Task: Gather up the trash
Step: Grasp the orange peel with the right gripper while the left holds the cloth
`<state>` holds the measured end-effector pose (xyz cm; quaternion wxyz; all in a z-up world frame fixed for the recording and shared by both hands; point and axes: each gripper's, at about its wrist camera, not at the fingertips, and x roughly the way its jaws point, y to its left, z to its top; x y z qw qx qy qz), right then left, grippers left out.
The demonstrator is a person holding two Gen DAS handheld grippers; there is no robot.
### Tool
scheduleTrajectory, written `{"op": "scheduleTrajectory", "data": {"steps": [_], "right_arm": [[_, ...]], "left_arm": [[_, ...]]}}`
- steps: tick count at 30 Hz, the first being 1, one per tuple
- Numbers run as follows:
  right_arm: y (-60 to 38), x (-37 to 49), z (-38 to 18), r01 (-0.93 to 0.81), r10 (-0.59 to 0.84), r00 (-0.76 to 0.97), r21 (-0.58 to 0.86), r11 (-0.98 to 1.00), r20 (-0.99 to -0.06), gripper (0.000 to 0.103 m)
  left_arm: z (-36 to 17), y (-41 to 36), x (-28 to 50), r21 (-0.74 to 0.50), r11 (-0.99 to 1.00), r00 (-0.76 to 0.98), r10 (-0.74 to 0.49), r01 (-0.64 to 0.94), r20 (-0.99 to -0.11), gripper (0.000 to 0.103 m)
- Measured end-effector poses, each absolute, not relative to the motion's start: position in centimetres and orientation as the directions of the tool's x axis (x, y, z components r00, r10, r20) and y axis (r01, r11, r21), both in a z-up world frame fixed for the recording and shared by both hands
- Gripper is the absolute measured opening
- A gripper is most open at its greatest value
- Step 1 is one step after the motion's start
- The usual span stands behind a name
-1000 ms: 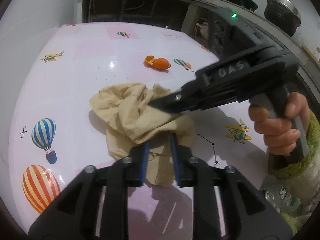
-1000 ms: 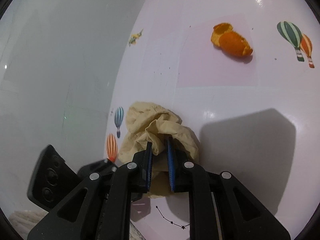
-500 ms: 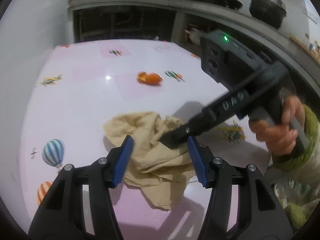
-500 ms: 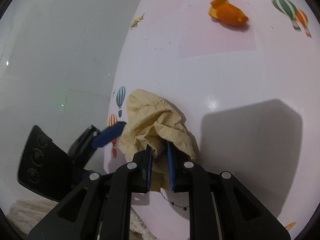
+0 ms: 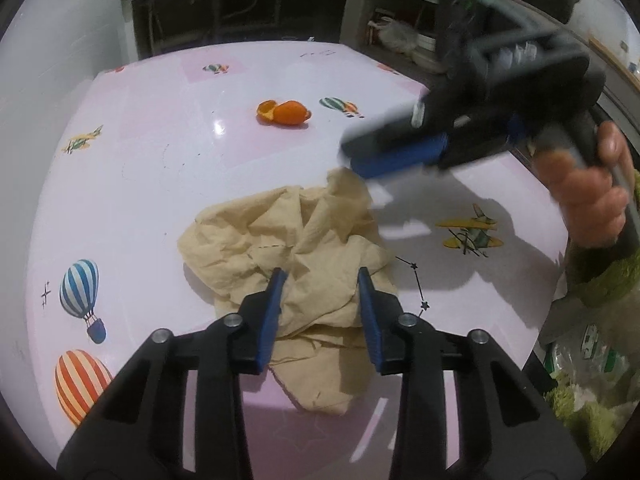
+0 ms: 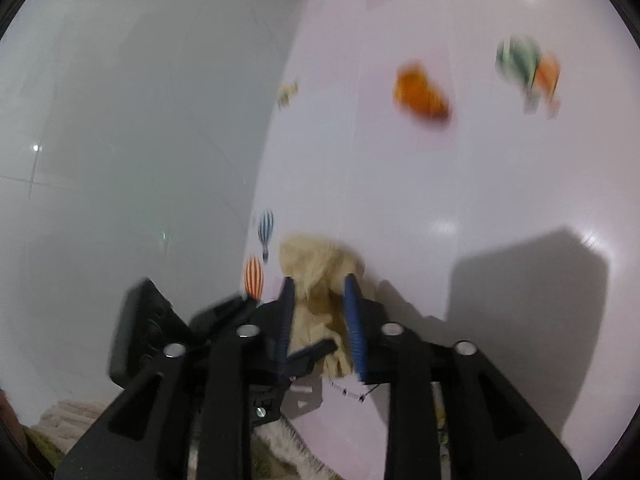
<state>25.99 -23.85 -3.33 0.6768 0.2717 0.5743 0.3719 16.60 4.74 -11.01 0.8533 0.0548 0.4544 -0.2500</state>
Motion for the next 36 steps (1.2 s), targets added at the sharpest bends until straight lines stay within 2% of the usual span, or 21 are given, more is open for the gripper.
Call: {"op": "scheduleTrajectory", "data": {"steps": [4,8,11,17,20,29,36], "right_arm": [[-24.6,27.2,-1.1,-0.243,0.717,0.216,0.675,0.697,-0.663,0.033],[-22.0,28.9,-0.2,-0.318,0.502,0.351,0.403,0.858,-0.790,0.045],[-19.7,30.2,-0.9,-0.341,0.393,0.403,0.263,0.902,-0.826,0.045],[-18.0,32.1,-3.8,-0.357,0.290,0.431,0.134,0.924,-0.855,0.045],[-17.5,32.2,-4.5,-0.354,0.268,0.434,0.111,0.929,-0.860,0.042],[-18.9,30.4,-3.5,-0.339,0.286,0.419,0.144,0.930,-0.862,0.017],[-20.1,29.0,-2.9,-0.320,0.301,0.427,0.170,0.932,-0.853,0.014]], "left_arm": [[-11.0,4.8,17.0,-0.128,0.884,0.464,-0.354,0.450,-0.812,0.025],[-10.9,5.1,17.6,-0.145,0.899,0.460,-0.343,0.412,-0.819,0.019],[-10.9,5.2,17.8,-0.151,0.910,0.459,-0.332,0.387,-0.824,0.017],[-10.9,5.3,18.3,-0.164,0.921,0.454,-0.322,0.354,-0.831,0.014],[-10.9,5.3,18.4,-0.162,0.924,0.451,-0.315,0.346,-0.835,0.014],[-10.7,4.7,18.2,-0.145,0.931,0.456,-0.295,0.335,-0.839,0.012],[-10.6,4.5,18.2,-0.149,0.931,0.452,-0.297,0.333,-0.841,0.008]]}}
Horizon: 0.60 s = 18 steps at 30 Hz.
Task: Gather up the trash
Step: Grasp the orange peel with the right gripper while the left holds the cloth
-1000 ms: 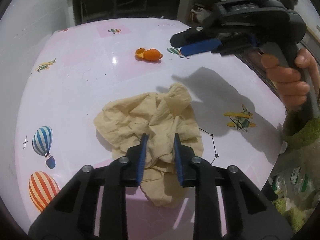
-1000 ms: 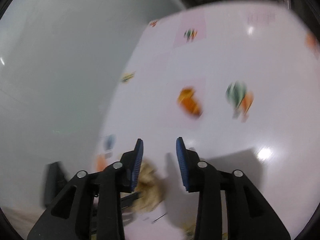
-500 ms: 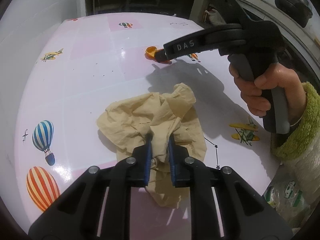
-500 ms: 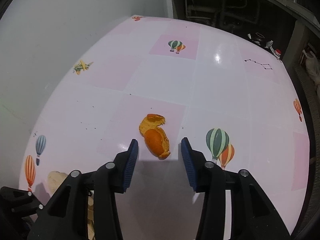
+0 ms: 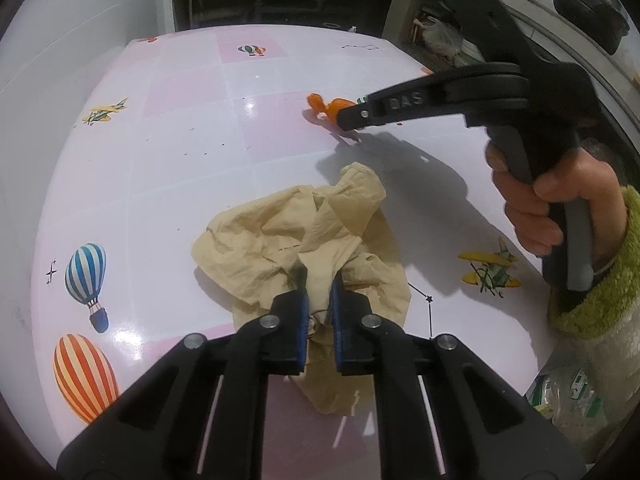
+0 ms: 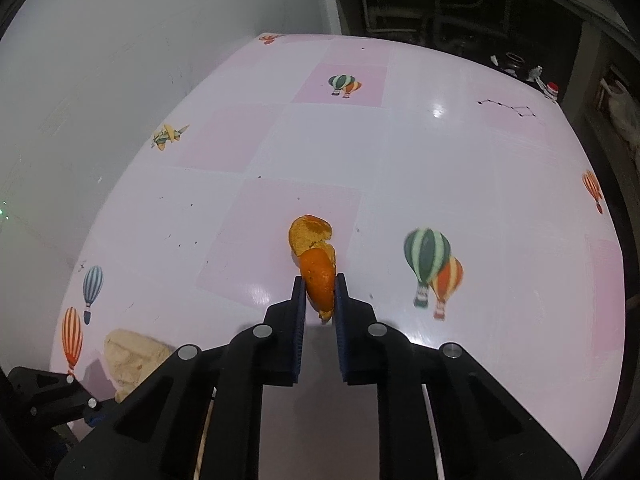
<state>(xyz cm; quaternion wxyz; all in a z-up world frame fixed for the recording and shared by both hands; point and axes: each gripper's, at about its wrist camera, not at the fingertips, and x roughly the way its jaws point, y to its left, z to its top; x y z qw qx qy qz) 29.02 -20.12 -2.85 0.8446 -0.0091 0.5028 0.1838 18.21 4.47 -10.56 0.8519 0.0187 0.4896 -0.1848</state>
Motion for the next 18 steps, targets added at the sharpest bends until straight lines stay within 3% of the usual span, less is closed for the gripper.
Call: {"op": "scheduleTrajectory", "data": {"steps": [18], "right_arm": [[-26.6,22.4,-0.6,-0.190,0.331,0.455,0.273,0.943,-0.827,0.013]], "left_arm": [[-9.7,3.4,17.8,-0.126,0.926,0.468,-0.294,0.357,-0.833,0.007]]}}
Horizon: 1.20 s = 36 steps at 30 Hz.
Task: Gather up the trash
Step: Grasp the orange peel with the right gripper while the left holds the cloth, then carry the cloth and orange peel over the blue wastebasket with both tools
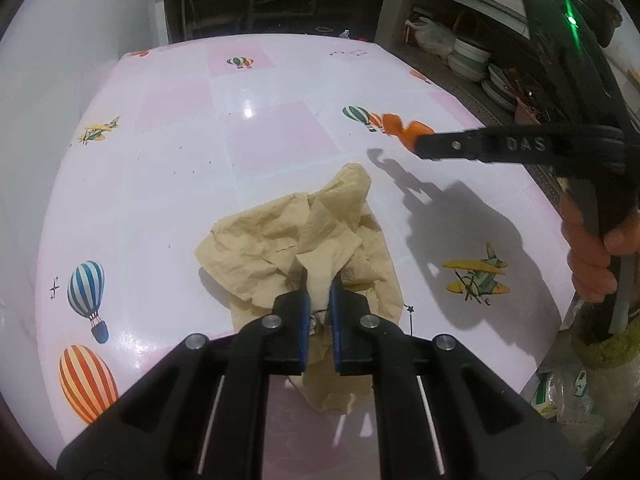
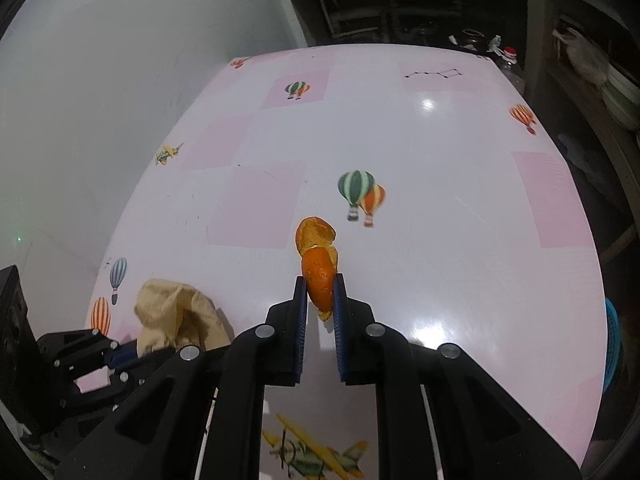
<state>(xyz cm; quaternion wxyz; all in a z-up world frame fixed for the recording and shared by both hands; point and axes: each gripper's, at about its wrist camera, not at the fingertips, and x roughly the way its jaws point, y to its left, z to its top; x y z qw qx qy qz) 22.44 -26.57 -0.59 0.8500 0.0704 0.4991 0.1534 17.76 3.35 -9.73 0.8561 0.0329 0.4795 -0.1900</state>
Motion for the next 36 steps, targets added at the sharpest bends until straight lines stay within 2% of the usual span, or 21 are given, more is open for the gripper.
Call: {"op": "scheduleTrajectory", "data": {"steps": [27,31,36], "right_arm": [[-30.4,17.0,3.3,-0.125,0.323,0.557,0.307,0.944,-0.765,0.012],[-32.9,15.4,5.6,-0.075,0.281,0.621,0.301,0.951,-0.732,0.012],[-39.7,10.7,8.7,0.103,0.137,0.723,0.302,0.948,-0.677,0.012]], "left_arm": [[-6.7,1.9,15.8,-0.073,0.920,0.543,-0.290,0.385,-0.788,0.007],[-4.9,1.0,15.9,-0.087,0.904,0.561,-0.333,0.419,-0.758,0.007],[-2.0,-1.9,16.3,-0.125,0.855,0.556,-0.431,0.503,-0.710,0.007]]}}
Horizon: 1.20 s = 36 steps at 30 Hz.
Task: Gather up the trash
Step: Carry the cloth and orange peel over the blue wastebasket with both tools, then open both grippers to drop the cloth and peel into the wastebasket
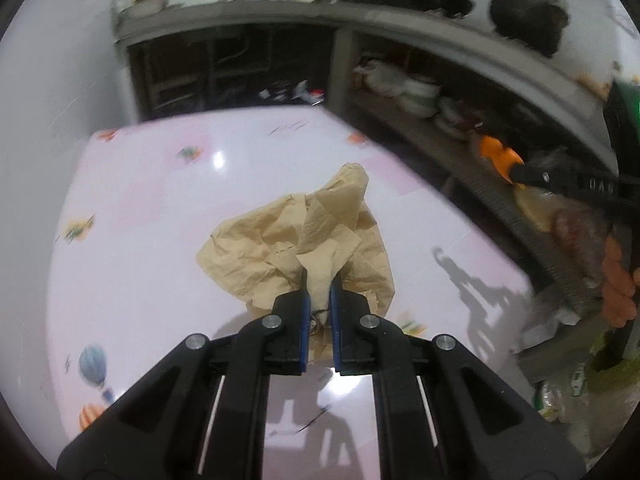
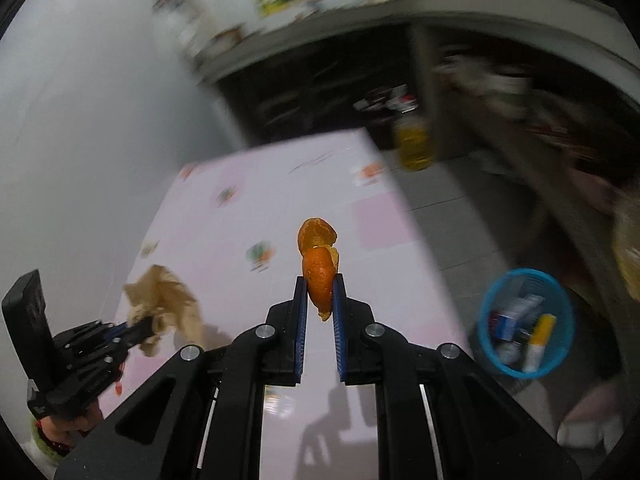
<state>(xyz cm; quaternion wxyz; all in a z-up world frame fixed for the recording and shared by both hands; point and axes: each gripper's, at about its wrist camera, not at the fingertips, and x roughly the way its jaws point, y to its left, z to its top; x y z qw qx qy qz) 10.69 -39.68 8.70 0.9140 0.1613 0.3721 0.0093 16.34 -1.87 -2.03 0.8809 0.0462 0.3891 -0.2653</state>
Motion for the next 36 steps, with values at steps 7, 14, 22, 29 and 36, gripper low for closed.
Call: {"op": "scheduleTrajectory", "data": {"steps": [7,14,22,29,36], "right_arm": [[-49.6,1.3,8.2,0.413,-0.106,0.737,0.320,0.853,-0.668,0.012],[-56.4,-5.1,2.1,0.585,-0.153,0.672,0.393,0.709,-0.725,0.012],[-59.9,-4.5,-4.8,0.650,-0.090,0.623,0.451,0.613,-0.777,0.012],[-62.3,-2.8,-8.9,0.684,-0.059,0.600,0.474,0.554,-0.798,0.012],[-64.1,-2.0,-11.2,0.726,-0.054,0.560,0.458,0.514,-0.827,0.012]], "left_arm": [[1.6,-10.0,16.4,-0.172,0.712,0.454,-0.594,0.681,-0.664,0.007],[1.5,-20.3,15.7,-0.232,0.568,0.274,-0.665,0.790,-0.694,0.007],[-3.8,-33.3,17.8,-0.284,0.498,0.075,-0.584,0.819,-0.808,0.007],[-11.8,-42.9,21.4,-0.262,0.498,-0.040,-0.412,0.827,-0.910,0.007],[-20.2,-50.8,24.9,-0.254,0.524,-0.122,-0.273,0.813,-0.954,0.008]]}}
